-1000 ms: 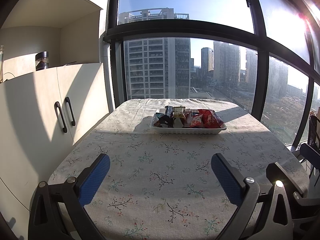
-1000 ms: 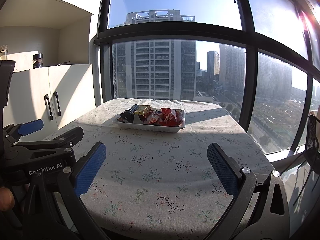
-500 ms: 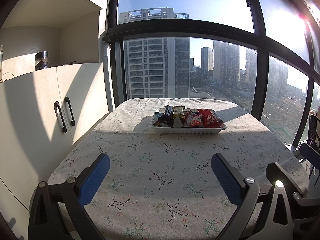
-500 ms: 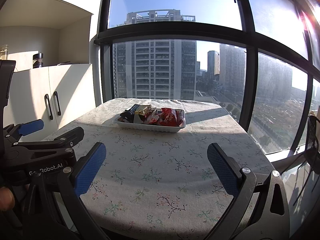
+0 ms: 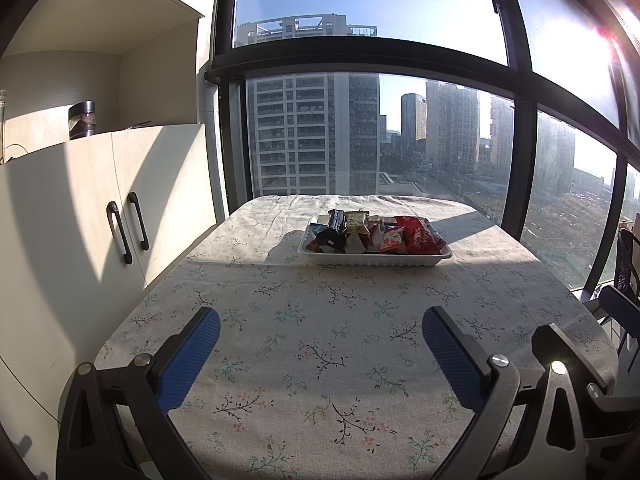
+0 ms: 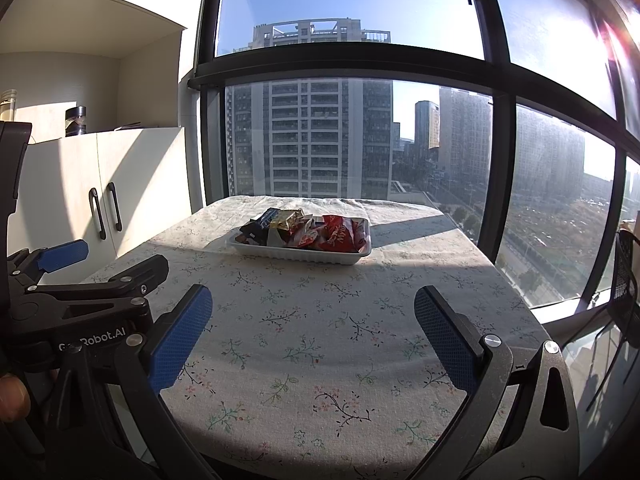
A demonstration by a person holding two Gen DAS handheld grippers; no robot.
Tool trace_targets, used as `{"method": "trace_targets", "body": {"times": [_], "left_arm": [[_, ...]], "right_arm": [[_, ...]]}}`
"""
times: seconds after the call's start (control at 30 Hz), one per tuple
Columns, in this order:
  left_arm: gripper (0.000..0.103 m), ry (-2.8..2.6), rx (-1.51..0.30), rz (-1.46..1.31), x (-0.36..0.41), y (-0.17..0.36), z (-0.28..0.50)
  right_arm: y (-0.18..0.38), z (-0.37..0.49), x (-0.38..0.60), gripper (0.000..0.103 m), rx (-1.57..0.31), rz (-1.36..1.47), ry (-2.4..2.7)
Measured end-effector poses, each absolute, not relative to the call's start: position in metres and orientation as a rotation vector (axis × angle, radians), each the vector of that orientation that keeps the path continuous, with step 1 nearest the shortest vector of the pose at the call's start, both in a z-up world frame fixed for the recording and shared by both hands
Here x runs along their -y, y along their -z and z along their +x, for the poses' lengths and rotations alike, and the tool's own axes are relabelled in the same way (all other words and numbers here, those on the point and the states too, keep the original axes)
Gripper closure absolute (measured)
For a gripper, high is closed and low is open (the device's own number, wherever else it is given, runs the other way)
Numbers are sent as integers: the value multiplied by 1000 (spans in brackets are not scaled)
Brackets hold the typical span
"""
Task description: Organize snacks
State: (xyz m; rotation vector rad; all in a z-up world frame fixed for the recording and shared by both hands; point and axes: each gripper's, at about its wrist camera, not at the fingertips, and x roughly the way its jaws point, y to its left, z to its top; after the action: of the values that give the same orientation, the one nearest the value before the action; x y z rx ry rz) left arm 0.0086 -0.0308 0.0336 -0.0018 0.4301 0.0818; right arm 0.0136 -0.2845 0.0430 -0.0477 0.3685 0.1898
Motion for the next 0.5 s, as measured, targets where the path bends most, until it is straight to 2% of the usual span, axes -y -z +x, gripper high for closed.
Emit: {"method": "trace_targets", "body": {"times": [0.5], "left_arm": [[0, -78, -421, -10, 29, -31, 7]], "right_arm": [[-43, 14, 285, 1, -371, -47, -189]]}}
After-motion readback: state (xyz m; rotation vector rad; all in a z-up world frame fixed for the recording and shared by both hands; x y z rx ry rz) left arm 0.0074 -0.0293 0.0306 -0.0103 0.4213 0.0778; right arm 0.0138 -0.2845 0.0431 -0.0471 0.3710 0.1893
